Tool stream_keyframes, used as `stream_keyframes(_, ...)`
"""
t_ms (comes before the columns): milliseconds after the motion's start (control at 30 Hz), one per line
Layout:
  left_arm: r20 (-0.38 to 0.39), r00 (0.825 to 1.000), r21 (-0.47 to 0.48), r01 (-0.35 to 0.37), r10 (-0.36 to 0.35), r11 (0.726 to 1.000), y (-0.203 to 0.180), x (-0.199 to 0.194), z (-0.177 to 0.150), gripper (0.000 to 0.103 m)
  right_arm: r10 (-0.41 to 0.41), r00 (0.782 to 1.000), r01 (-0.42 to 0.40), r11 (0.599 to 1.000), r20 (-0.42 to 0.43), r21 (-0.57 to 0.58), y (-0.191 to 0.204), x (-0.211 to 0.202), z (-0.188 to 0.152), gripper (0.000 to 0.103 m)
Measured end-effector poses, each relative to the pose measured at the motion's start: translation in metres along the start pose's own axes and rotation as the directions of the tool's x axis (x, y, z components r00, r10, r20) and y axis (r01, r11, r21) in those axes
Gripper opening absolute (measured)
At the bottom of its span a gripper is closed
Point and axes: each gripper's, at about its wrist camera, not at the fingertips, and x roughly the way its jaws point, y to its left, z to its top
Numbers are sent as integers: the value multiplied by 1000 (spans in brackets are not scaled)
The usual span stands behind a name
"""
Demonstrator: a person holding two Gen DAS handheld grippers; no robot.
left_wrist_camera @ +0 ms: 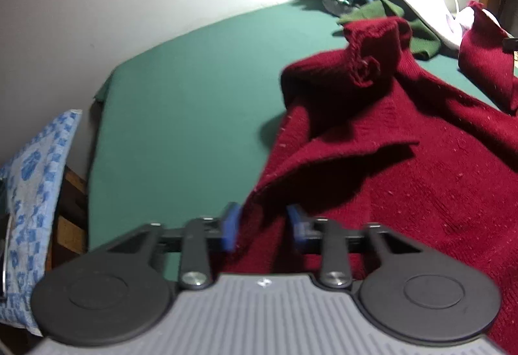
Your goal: Fold clothes
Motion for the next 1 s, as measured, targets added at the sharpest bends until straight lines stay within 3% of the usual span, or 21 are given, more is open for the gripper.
stream_keyframes(100,30,999,-8,-22,22,1000,-4,-7,1,8,-28,1000,28,999,-3,16,-10,-2,-4,3)
stream_keyframes(300,107,991,-123,-69,83,990,20,-35,3,7,-75,997,75,997,15,38,-27,-10,-8,3)
stream_keyframes(467,138,970,-254,-159,199,954,62,-59,-1,7,-148,987,144,987,59,74,-57,-27,4,3)
stream_keyframes(633,64,929,-347,-322,365,881,109,-62,-11,7,-254,962,241,963,104,118,-95,-44,21,3)
stream_keyframes(733,-3,890,-384,-423,457,821,133,-58,-19,6,-336,934,320,938,121,133,-117,-51,28,3)
stream_keyframes(833,-75,872,-419,-468,484,778,152,-49,-32,6,-413,902,395,907,127,143,-136,-51,31,3)
stream_keyframes(900,-121,855,-389,-508,504,769,155,-40,-37,7,-460,879,444,885,125,139,-146,-48,32,3)
stream_keyframes(967,-170,843,-357,-536,511,765,155,-28,-41,21,-495,861,482,868,116,123,-153,-42,29,3)
stream_keyframes(1000,-187,842,-346,-539,507,768,155,-24,-44,25,-496,863,487,867,99,102,-154,-35,26,3)
